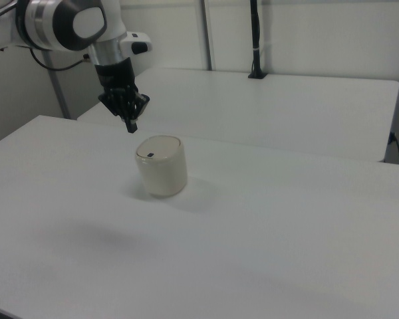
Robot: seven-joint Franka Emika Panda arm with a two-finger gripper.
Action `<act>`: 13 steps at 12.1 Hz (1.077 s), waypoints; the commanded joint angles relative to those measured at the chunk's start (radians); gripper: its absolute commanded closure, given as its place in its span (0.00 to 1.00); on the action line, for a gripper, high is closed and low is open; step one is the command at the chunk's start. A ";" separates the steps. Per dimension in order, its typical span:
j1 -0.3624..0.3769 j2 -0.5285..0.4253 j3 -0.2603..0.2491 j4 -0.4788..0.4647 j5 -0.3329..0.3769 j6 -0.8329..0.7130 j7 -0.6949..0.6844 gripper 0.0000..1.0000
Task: Open the trash bin
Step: 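Move the gripper down over the bin lid toward its dark tab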
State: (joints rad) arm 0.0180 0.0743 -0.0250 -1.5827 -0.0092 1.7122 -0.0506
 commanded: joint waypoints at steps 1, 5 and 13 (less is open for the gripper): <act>0.016 0.064 0.005 0.010 0.011 0.108 -0.029 1.00; 0.069 0.163 0.008 0.010 0.006 0.282 -0.015 1.00; 0.079 0.268 0.008 0.010 0.000 0.425 -0.011 0.98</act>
State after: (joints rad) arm 0.0901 0.3095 -0.0104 -1.5819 -0.0093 2.0996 -0.0578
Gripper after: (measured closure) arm 0.978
